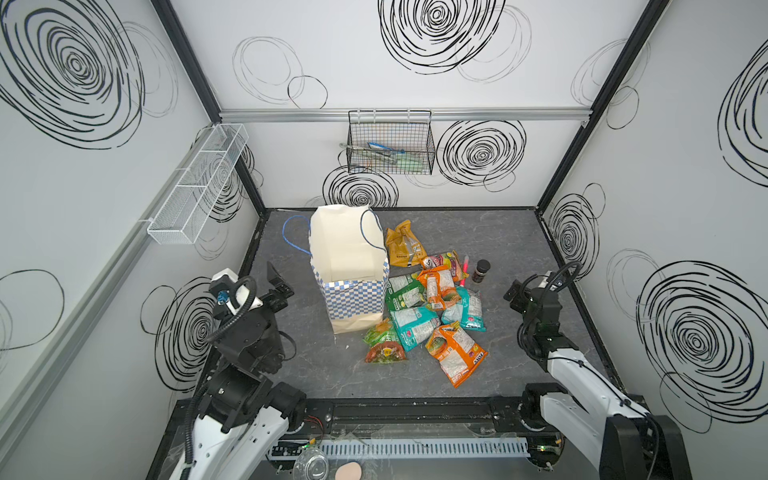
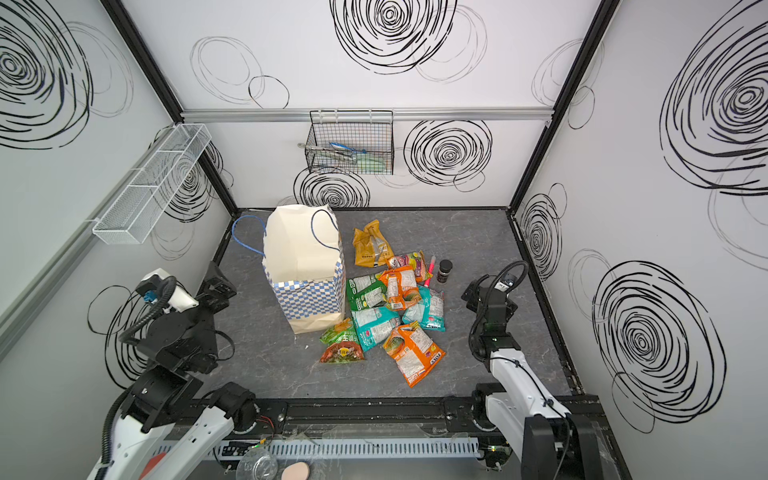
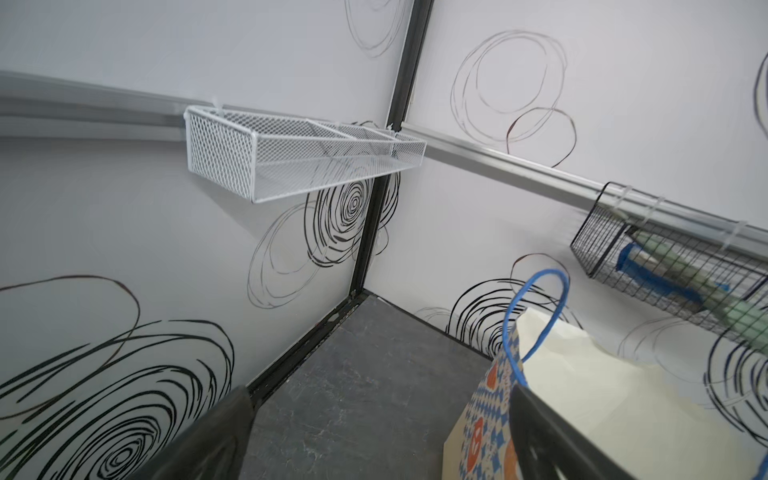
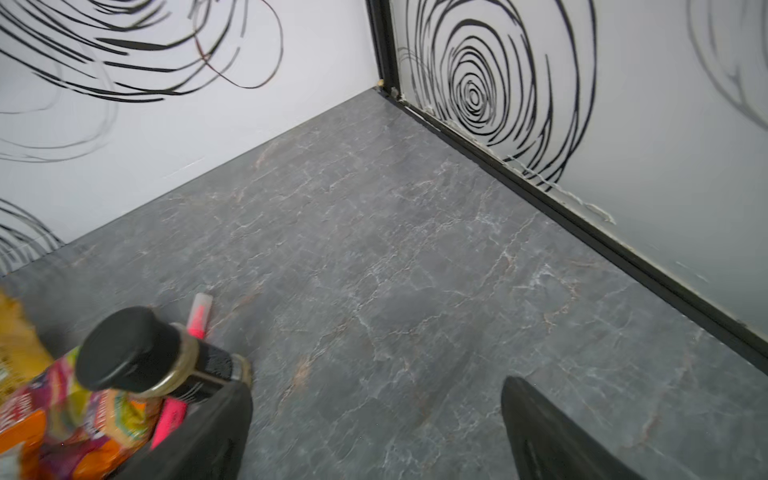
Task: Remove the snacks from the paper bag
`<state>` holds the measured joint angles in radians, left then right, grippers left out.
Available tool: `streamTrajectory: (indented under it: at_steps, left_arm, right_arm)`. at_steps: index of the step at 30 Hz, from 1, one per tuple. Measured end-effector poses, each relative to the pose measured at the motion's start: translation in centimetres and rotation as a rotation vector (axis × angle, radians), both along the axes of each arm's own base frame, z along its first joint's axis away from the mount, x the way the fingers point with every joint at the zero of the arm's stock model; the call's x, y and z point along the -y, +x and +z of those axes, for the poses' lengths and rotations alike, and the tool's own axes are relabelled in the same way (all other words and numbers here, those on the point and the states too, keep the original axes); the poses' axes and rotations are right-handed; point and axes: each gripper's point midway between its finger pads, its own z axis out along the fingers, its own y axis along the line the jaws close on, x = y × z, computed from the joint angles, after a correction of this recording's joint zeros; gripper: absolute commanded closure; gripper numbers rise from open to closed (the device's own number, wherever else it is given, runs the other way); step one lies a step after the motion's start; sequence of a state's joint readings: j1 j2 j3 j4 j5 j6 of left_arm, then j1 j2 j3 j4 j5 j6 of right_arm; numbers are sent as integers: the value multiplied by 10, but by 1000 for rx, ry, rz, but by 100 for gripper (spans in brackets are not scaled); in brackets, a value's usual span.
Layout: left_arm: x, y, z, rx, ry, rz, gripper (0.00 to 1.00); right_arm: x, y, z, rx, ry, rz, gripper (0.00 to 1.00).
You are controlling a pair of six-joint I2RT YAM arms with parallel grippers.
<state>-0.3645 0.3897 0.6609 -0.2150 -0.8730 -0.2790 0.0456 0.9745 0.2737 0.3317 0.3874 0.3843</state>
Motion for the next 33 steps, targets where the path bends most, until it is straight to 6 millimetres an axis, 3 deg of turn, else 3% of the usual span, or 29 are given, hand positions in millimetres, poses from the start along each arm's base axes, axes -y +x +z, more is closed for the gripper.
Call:
streamTrajectory:
  at_steps: [5, 12, 17, 23, 28, 33]
  left_arm:
    - [-17, 8, -58, -103, -6, 97, 4]
    - [-57, 18, -112, -158, -133, 227, 4]
    - [-53, 35, -149, -177, -173, 177, 4]
    - [-45, 53, -176, -148, -158, 87, 4]
    - [-38, 70, -196, -174, -130, 18, 4]
    - [-45, 87, -225, -219, -157, -11, 4]
  right_arm:
    - [18, 21, -12, -54, 1, -55, 3]
    - [16, 34, -31, -53, 2, -31, 3]
    - [23, 44, -28, -28, 0, -34, 3]
    - [20, 44, -12, 76, -34, 27, 3]
    - [1, 36, -21, 93, -87, 140, 3]
    - [-15, 45, -9, 171, -118, 240, 3]
